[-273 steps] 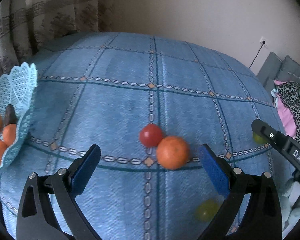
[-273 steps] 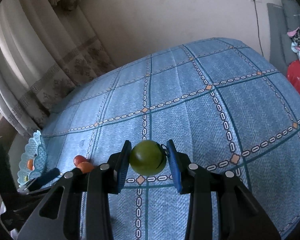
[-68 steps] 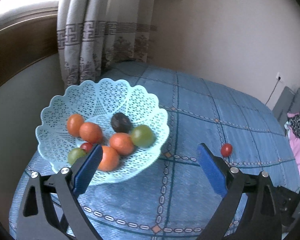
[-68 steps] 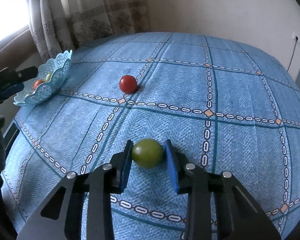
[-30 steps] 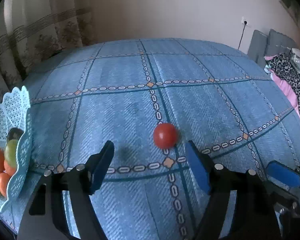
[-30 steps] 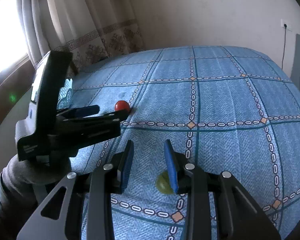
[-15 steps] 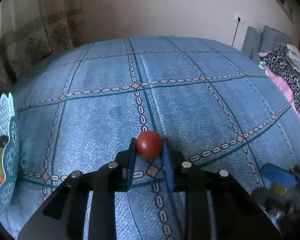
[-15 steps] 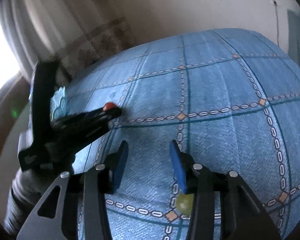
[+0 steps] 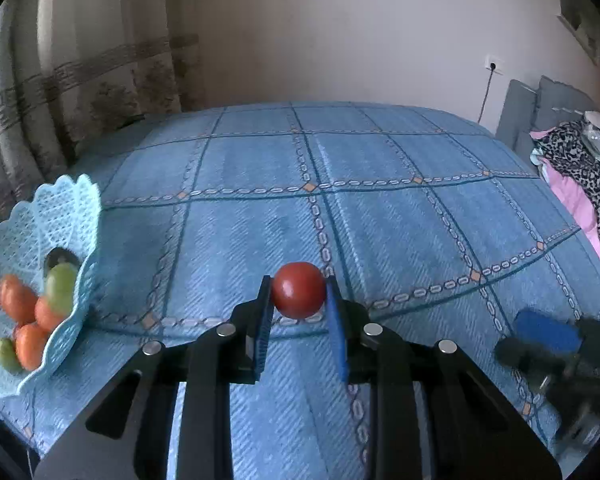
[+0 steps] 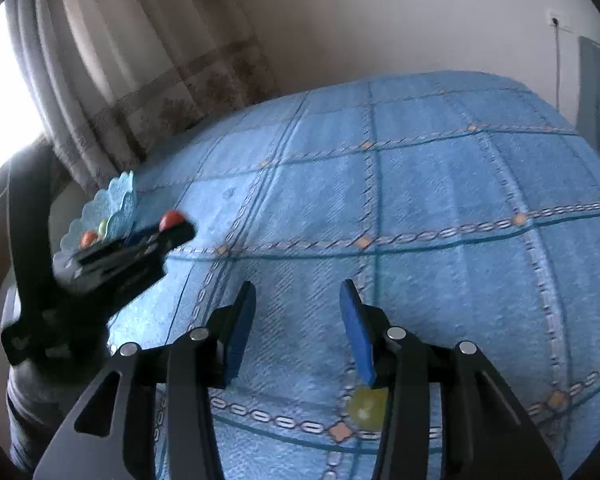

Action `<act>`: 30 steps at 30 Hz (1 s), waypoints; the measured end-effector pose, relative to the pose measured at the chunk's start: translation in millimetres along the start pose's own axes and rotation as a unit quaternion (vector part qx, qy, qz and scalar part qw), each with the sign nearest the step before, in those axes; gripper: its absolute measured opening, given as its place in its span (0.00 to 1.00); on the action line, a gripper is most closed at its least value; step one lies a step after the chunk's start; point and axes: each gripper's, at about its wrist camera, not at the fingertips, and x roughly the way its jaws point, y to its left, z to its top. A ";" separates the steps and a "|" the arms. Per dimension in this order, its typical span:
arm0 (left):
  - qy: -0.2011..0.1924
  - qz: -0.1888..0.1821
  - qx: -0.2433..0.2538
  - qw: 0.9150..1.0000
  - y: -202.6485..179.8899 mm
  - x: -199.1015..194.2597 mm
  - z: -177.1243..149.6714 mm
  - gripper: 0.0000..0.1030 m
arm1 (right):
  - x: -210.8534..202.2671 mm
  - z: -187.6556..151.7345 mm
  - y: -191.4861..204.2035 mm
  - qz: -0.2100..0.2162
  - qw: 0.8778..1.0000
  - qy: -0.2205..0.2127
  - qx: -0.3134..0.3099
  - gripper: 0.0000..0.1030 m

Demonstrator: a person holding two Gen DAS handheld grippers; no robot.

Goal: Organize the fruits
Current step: 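Carry the red tomato and the small green tomato toward the basket with both tools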

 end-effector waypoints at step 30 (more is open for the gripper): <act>-0.026 0.017 -0.024 0.999 24.9 -48.7 -16.3 0.25 | -11.1 -40.8 -16.3 -0.067 0.995 0.045 -0.053 0.29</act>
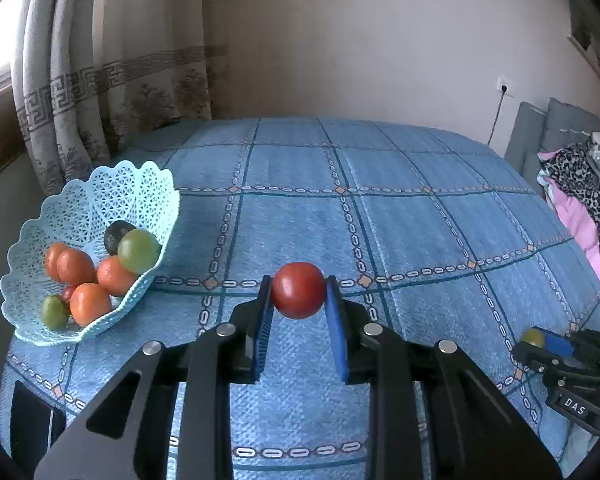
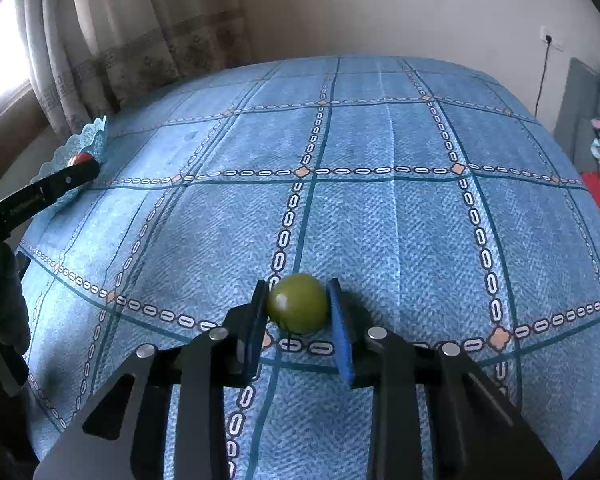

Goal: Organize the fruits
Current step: 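Carry the red tomato and the small green tomato toward the basket with both tools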

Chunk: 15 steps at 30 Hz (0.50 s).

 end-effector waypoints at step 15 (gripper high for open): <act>-0.044 0.042 -0.019 0.998 25.9 -30.9 12.5 0.25 | -28.6 27.8 24.9 0.033 0.998 -0.044 -0.012 0.29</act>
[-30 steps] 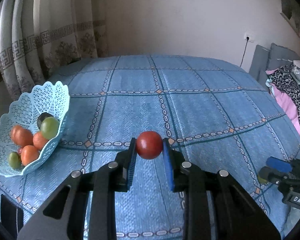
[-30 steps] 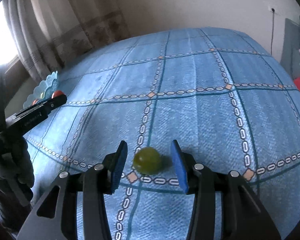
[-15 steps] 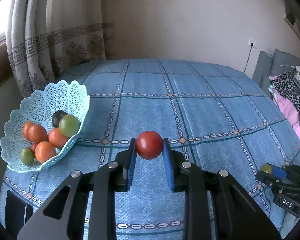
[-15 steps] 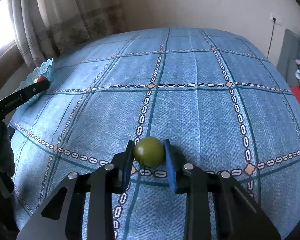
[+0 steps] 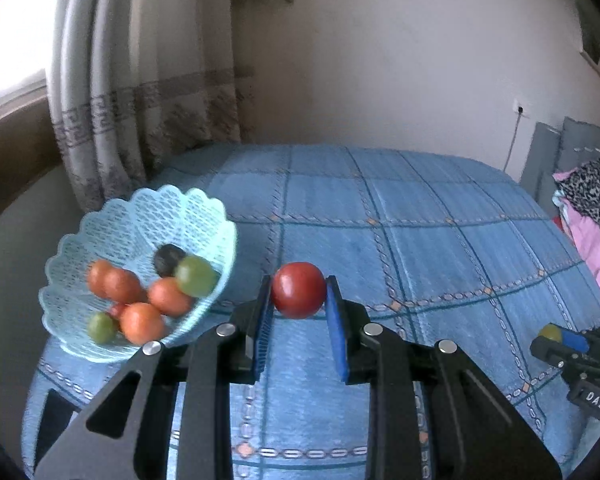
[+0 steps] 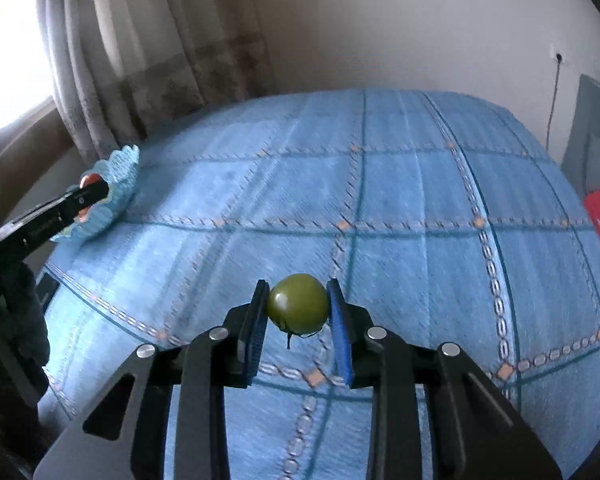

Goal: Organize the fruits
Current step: 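Carry the red tomato and the small green tomato toward the basket with both tools, then open both tools over the basket to drop the two tomatoes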

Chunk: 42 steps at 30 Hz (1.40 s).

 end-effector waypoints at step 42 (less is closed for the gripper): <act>-0.028 0.078 -0.125 0.989 167.0 -9.0 26.3 0.25 | 51.9 130.7 216.0 0.127 0.988 -0.023 -0.085 0.29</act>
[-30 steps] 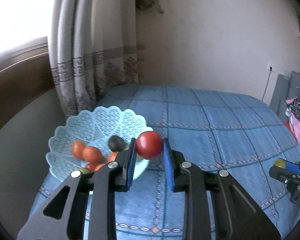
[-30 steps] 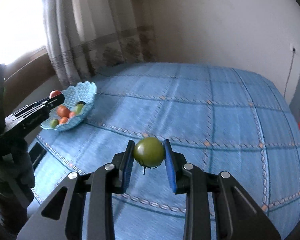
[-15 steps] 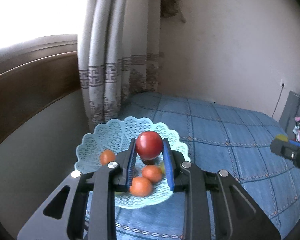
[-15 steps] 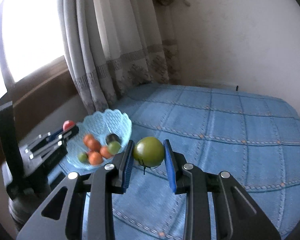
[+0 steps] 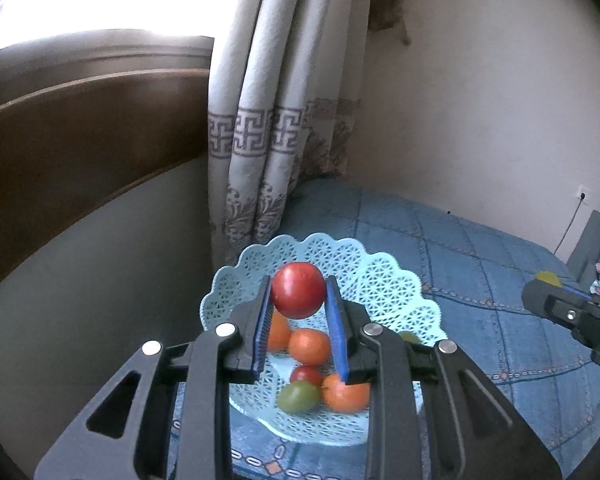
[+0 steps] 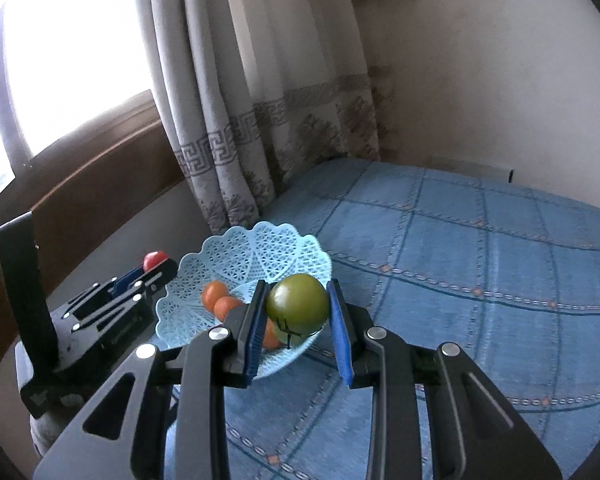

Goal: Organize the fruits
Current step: 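Open both tools over the basket to drop the two tomatoes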

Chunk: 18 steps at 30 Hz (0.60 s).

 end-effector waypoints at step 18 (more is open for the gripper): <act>0.067 -0.018 -0.015 0.998 7.4 45.8 -17.6 0.25 | 96.7 -0.6 0.8 -0.011 0.996 0.082 0.030 0.29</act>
